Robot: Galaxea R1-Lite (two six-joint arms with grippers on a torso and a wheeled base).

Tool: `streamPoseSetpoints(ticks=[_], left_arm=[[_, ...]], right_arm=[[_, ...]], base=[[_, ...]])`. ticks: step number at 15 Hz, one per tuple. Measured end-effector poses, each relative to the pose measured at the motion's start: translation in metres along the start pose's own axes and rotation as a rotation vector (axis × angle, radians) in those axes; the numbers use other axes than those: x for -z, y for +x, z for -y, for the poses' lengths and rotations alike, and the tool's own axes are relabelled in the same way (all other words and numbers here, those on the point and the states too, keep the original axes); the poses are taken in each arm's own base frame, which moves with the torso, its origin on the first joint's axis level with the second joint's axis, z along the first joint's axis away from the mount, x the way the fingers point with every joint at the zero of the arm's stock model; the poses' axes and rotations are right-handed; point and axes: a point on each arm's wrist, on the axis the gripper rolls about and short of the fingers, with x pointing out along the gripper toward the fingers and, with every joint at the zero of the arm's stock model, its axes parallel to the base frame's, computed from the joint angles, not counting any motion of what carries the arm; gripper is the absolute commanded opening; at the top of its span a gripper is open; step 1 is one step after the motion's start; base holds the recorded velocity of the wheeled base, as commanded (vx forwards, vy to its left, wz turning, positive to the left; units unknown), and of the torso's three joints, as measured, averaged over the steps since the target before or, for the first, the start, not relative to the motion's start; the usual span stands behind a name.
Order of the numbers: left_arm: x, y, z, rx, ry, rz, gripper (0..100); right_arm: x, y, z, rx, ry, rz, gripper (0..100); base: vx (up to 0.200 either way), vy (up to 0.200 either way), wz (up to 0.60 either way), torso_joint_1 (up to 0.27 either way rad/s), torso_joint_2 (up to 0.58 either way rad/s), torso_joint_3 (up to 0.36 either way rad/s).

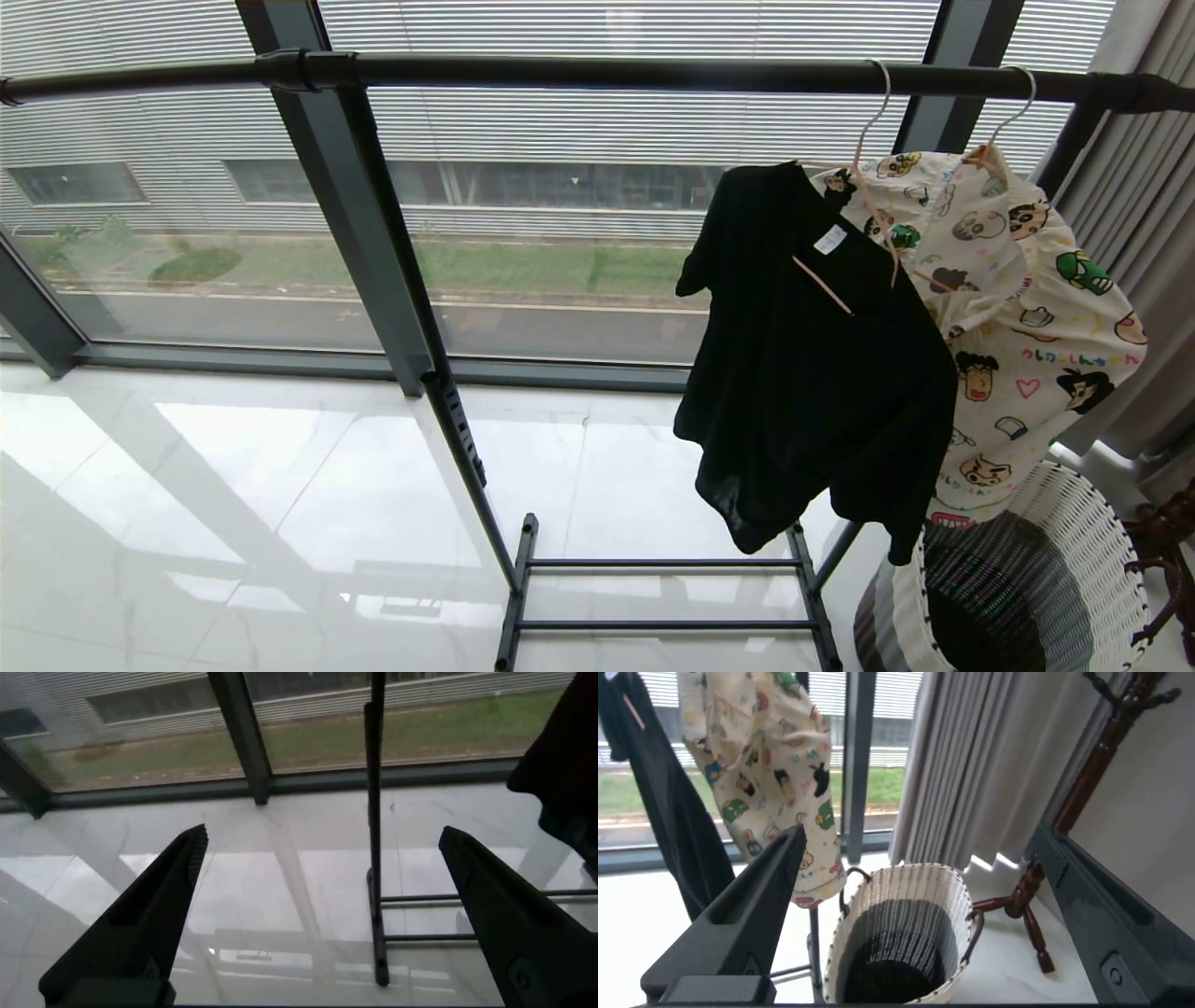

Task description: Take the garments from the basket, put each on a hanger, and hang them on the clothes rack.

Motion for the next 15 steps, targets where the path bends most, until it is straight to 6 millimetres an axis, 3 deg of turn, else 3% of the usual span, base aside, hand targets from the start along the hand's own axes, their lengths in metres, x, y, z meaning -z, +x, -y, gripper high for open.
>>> streamPoseSetpoints(ticks=[3, 9, 11, 15], left_arm=[[0.001, 0.000, -0.001, 0.176, -0.007, 0.055, 100], [0.004, -0.003, 0.005, 0.559, -0.032, 0.086, 100], [0.002, -0.003, 0.004, 0.546, -0.092, 0.056, 100], [-0.002, 0.001, 0.007, 0.303, -0.151, -0.062, 100]], right_arm=[[0.032, 0.005, -0.007, -0.056, -0.048, -0.033, 100], [0.050, 0.004, -0.012, -0.191, -0.091, -0.124, 100], [0.052, 0.004, -0.012, -0.193, -0.094, -0.140, 100], [0.052, 0.004, -0.012, -0.194, -0.096, -0.145, 100]], base=[[0.000, 0.000, 0.00, 0.000, 0.00, 0.000], [0.000, 0.000, 0.00, 0.000, 0.00, 0.000], [0.000, 0.000, 0.00, 0.000, 0.00, 0.000], [0.000, 0.000, 0.00, 0.000, 0.00, 0.000]])
